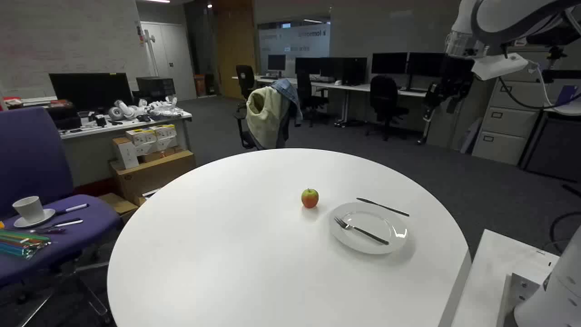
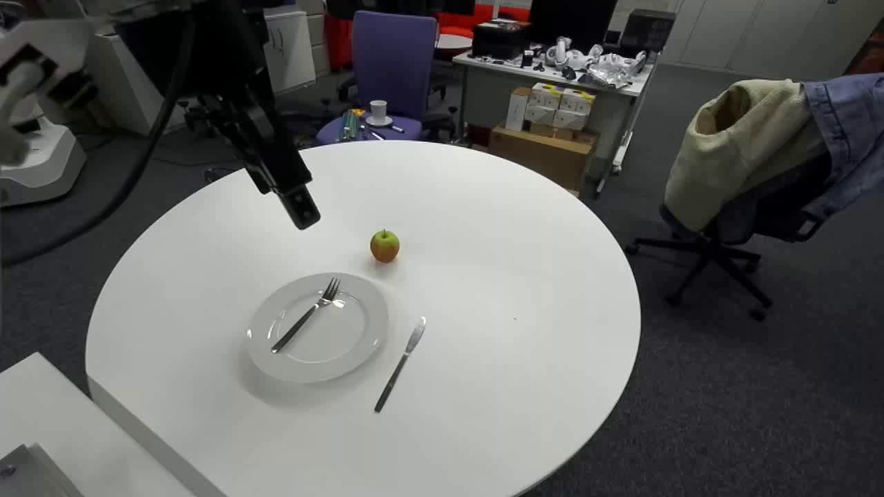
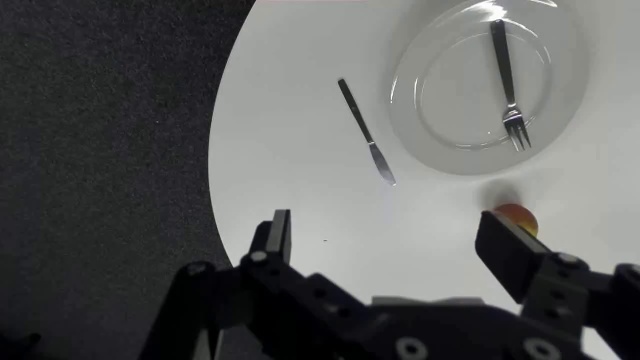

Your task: Pick up the knife and place it next to the folk on the plate

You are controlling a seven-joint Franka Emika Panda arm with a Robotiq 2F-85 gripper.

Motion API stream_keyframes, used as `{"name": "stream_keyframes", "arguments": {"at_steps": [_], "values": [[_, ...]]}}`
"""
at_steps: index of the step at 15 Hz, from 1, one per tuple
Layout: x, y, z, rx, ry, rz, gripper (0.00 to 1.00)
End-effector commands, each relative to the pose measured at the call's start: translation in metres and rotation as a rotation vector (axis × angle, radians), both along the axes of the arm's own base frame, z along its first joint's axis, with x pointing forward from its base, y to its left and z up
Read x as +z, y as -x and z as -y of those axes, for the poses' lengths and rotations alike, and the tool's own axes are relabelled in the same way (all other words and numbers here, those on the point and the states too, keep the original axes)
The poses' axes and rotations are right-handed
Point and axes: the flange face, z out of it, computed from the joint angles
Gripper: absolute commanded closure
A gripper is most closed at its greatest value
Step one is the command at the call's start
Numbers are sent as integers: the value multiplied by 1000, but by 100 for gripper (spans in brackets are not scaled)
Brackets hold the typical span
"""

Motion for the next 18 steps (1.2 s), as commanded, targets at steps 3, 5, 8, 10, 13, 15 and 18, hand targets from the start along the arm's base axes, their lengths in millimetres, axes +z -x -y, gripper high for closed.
{"name": "stream_keyframes", "arguments": {"at_steps": [3, 5, 8, 10, 13, 15, 18], "values": [[0, 0, 0, 0, -1, -2, 0], [1, 0, 0, 0, -1, -2, 0], [1, 0, 0, 0, -1, -2, 0], [-8, -8, 3, 2, -9, -15, 0], [-29, -24, 12, 3, -6, -54, 0], [-47, -37, 21, 1, -3, -71, 0], [-77, -58, 37, 2, 3, -76, 0]]}}
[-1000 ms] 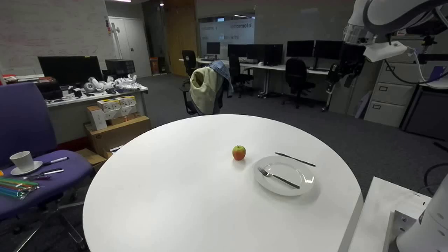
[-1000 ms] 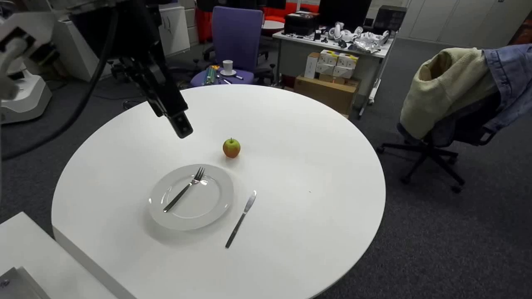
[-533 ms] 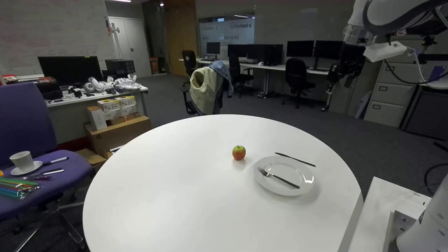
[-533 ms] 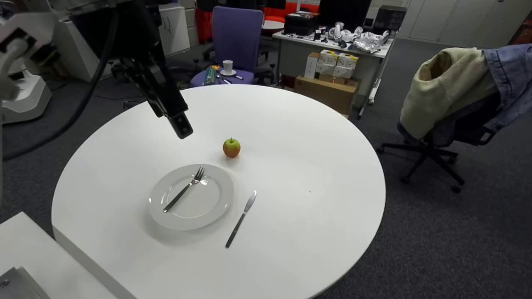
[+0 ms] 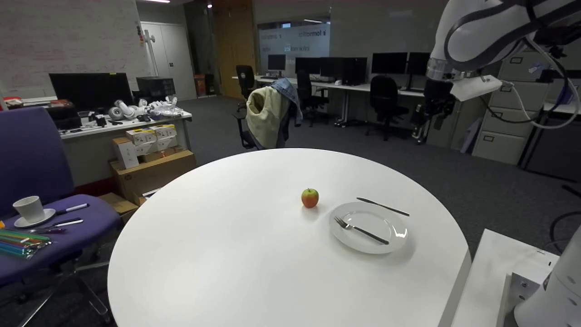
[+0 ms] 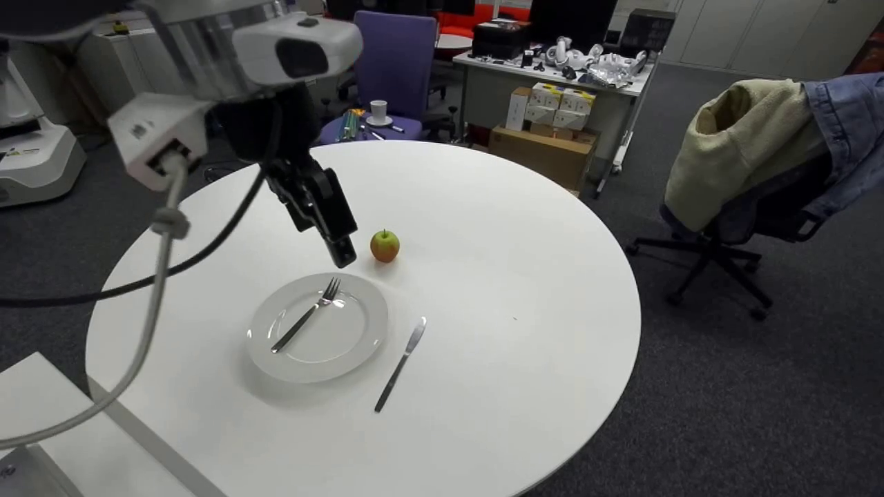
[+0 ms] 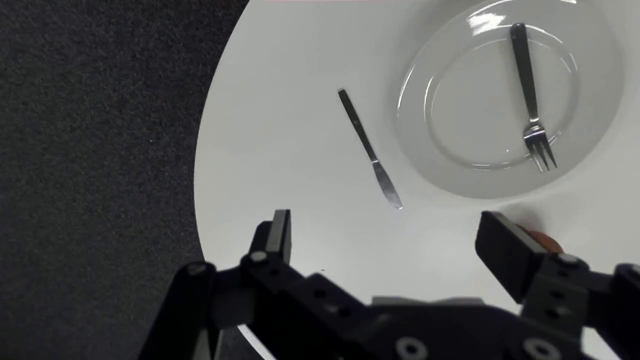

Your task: Pick up the knife and place it next to the folk on the plate

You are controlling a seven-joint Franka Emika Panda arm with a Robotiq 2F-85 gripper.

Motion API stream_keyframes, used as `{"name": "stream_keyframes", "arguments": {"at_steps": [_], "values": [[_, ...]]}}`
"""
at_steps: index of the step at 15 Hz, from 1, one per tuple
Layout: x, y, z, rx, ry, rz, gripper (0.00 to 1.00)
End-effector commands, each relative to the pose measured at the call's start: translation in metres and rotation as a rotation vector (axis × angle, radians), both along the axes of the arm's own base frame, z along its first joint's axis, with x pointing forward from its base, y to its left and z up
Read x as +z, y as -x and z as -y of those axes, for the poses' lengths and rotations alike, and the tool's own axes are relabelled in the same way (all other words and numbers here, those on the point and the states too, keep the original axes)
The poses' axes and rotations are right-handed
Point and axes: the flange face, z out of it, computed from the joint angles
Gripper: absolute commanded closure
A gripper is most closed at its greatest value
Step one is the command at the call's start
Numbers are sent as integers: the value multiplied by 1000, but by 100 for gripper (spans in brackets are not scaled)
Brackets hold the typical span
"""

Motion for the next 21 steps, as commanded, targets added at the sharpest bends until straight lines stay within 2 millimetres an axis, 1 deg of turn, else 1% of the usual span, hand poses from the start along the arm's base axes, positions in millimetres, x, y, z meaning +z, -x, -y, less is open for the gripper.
{"name": "stream_keyframes", "arguments": {"at_steps": [1, 4, 6, 7, 9, 10, 12, 18, 19, 21], "values": [[-32, -29, 30, 16, 14, -6, 0], [-62, -42, 51, 79, -36, -11, 0], [-79, -46, 62, 132, -122, -29, 0], [-86, -48, 64, 157, -180, -41, 0], [-96, -49, 75, 158, -221, -77, 0], [-96, -40, 65, 136, -187, -57, 0], [-103, -45, 71, 140, -203, -80, 0], [-104, -48, 72, 139, -201, -84, 0], [-101, -47, 76, 133, -188, -83, 0], [-106, -51, 82, 130, -178, -98, 0]]}}
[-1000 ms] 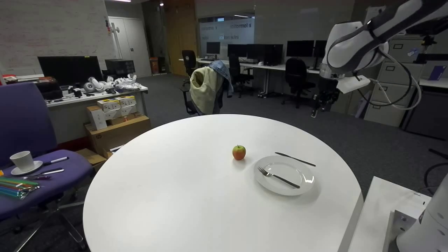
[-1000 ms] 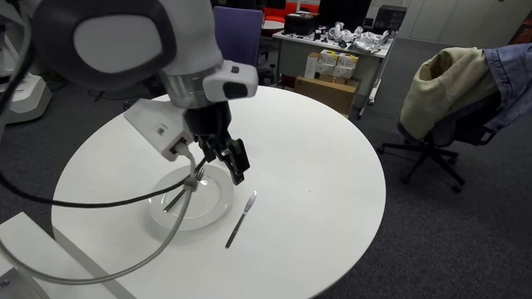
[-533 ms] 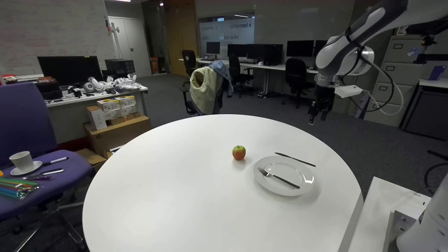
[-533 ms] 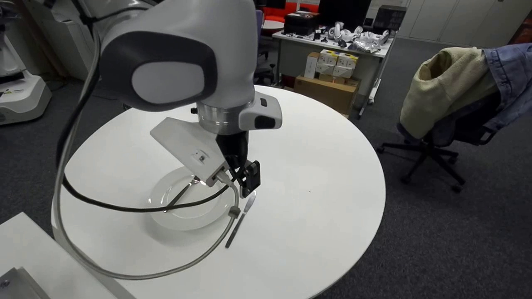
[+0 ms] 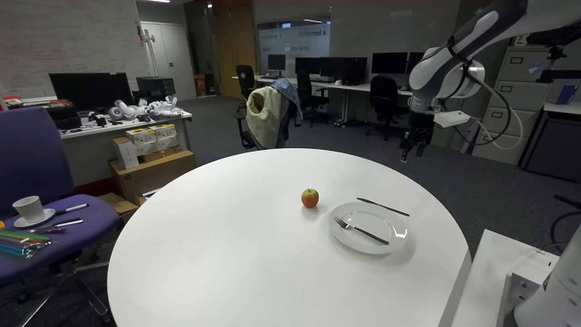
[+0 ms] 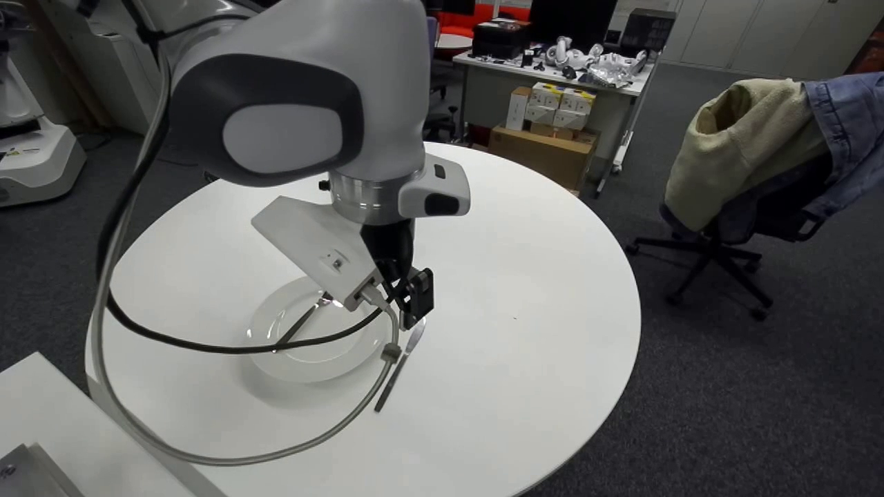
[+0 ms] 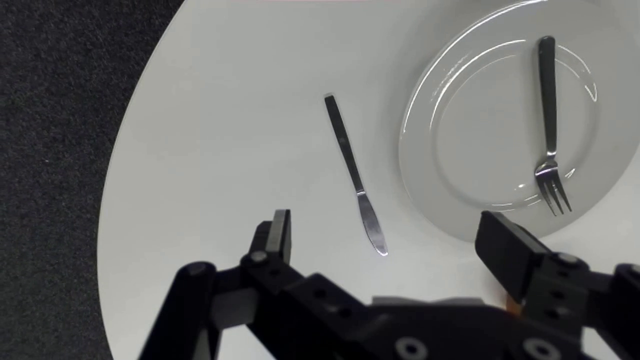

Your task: Pick up the knife and place it next to the folk on the plate

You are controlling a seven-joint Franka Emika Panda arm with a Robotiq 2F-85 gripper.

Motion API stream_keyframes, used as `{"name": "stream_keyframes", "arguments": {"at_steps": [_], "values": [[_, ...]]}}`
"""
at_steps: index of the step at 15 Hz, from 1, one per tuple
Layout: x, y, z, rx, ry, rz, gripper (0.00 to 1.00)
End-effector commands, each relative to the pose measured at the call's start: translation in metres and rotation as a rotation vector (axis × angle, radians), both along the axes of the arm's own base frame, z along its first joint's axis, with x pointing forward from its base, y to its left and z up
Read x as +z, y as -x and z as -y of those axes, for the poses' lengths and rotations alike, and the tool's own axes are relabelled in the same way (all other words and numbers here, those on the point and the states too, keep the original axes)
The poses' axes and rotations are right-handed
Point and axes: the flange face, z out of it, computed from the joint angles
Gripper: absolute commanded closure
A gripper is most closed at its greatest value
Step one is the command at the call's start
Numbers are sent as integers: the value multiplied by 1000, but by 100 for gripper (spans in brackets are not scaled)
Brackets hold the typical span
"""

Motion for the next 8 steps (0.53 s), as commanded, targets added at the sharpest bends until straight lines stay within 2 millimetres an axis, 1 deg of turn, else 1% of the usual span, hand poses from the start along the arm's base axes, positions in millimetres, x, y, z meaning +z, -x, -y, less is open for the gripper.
{"name": "stream_keyframes", "arguments": {"at_steps": [1, 3, 5, 8], "values": [[-8, -9, 12, -9, 19, -26, 0], [-22, -17, 17, -15, 38, -40, 0], [-44, -28, 22, -19, 44, -70, 0], [-76, -46, 25, -3, 44, -108, 0]]}}
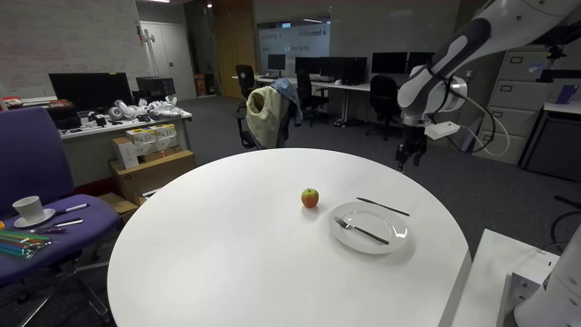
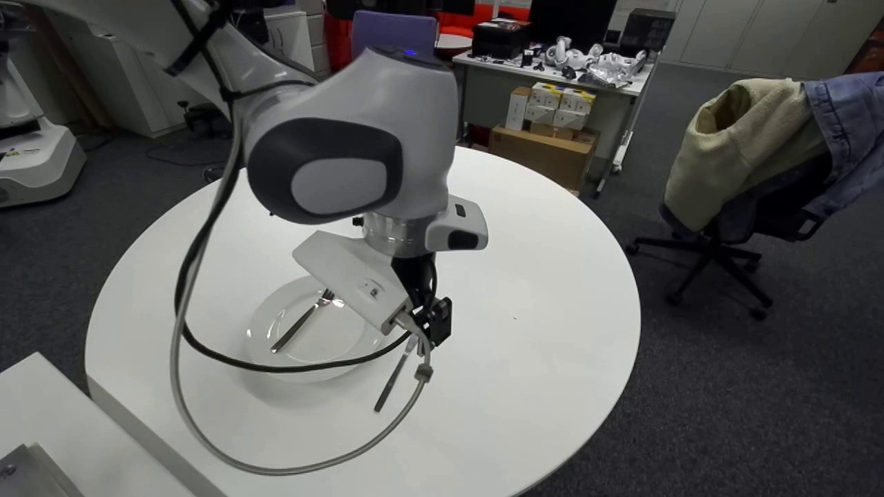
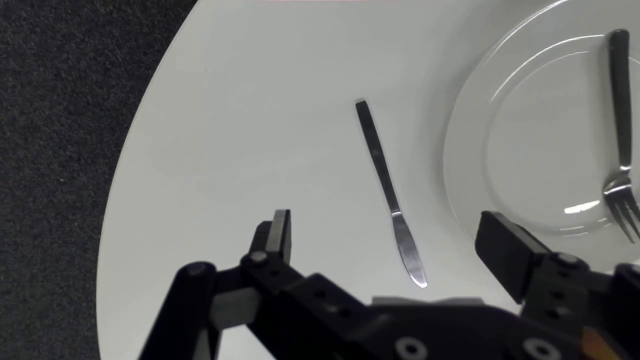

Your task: Pick up the knife and place it next to the folk on the plate

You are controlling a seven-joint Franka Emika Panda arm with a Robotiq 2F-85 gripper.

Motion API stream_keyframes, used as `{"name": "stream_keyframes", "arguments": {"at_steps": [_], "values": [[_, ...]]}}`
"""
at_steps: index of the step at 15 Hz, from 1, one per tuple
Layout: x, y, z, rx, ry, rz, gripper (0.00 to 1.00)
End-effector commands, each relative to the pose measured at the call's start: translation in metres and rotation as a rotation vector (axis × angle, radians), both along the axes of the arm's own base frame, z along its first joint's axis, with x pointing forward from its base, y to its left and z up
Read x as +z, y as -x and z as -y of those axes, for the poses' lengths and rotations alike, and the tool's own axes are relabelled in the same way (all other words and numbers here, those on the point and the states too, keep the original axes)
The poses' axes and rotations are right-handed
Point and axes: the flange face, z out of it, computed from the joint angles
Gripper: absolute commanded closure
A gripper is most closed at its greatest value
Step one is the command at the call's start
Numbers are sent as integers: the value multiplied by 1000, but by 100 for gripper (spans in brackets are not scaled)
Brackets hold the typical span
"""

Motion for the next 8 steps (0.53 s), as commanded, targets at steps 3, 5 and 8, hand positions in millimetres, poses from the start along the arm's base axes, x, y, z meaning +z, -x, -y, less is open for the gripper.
{"name": "stream_keyframes", "arguments": {"at_steps": [3, 5, 8], "values": [[-55, -41, 8, 40, -7, -66, 0], [-70, -52, 8, 66, -18, -73, 0], [-90, -67, 7, 138, -10, -71, 0]]}}
